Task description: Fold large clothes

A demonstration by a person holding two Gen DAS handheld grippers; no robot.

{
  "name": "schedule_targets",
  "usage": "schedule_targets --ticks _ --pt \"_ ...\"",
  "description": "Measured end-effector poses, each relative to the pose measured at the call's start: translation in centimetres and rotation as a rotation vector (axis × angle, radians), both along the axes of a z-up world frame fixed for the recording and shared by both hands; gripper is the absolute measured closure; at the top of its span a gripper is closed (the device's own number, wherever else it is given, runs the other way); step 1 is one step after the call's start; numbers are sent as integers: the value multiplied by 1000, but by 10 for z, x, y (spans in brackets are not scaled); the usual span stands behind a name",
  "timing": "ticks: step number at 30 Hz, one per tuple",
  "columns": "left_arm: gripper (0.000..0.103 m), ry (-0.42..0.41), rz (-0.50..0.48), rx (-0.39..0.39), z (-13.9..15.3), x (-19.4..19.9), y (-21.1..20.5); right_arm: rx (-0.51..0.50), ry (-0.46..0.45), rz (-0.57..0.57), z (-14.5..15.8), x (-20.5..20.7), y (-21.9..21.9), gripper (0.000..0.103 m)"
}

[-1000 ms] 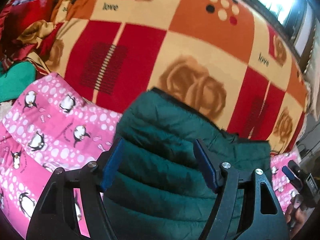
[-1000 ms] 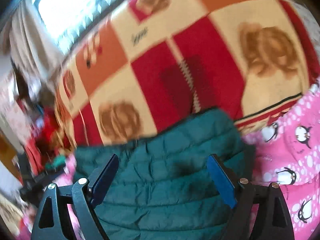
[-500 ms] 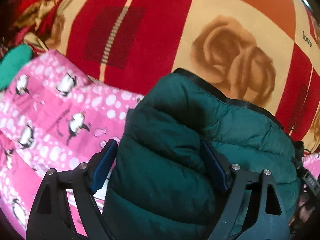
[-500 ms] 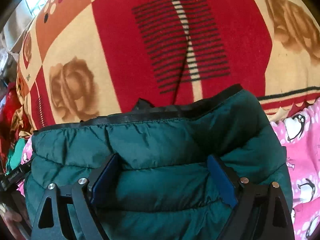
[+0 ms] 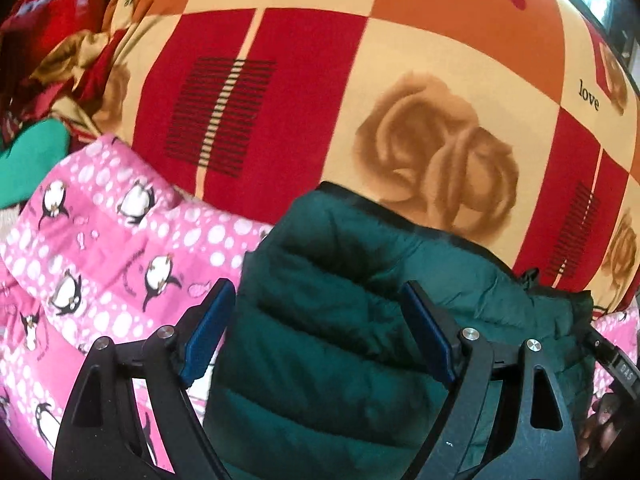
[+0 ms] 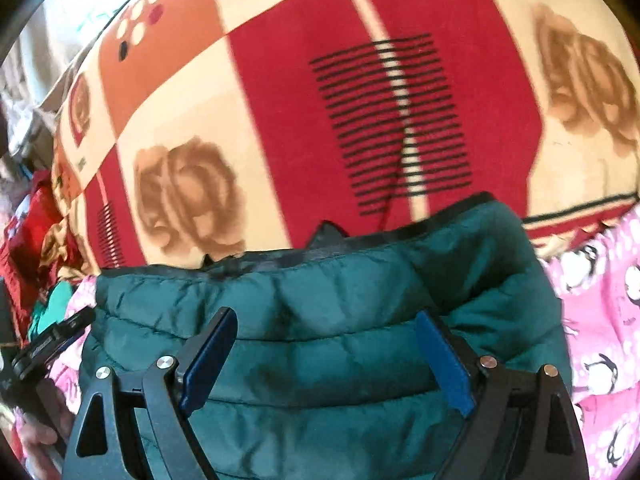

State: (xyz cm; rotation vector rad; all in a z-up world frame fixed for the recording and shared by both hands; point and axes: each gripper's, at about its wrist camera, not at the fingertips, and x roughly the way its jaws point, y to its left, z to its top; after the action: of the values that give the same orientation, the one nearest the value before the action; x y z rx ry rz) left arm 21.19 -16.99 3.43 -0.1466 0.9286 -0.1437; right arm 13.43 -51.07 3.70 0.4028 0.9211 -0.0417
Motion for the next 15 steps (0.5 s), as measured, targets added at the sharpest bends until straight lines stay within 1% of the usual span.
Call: schedule_targets --ticks 3,6,7,8,10,13,15 --pt "18 6 -11 32 -4 5 -15 -26 7 38 -5 10 15 14" --pt "18 22 -16 108 -16 12 -28 -84 42 61 -17 21 26 14" --pt "18 20 -22 135 -19 12 -32 -108 63 64 -27 25 30 14" --pt "18 12 -25 155 -21 12 -35 -116 76 66 -32 27 31 13" --pt "18 -2 -25 173 -25 10 -37 -126 81 69 -39 30 34 8" --pt "18 -9 -28 201 -27 10 -40 -124 81 86 -37 30 34 8" --pt "18 -10 -32 202 -29 10 -40 -100 46 84 -28 23 26 8"
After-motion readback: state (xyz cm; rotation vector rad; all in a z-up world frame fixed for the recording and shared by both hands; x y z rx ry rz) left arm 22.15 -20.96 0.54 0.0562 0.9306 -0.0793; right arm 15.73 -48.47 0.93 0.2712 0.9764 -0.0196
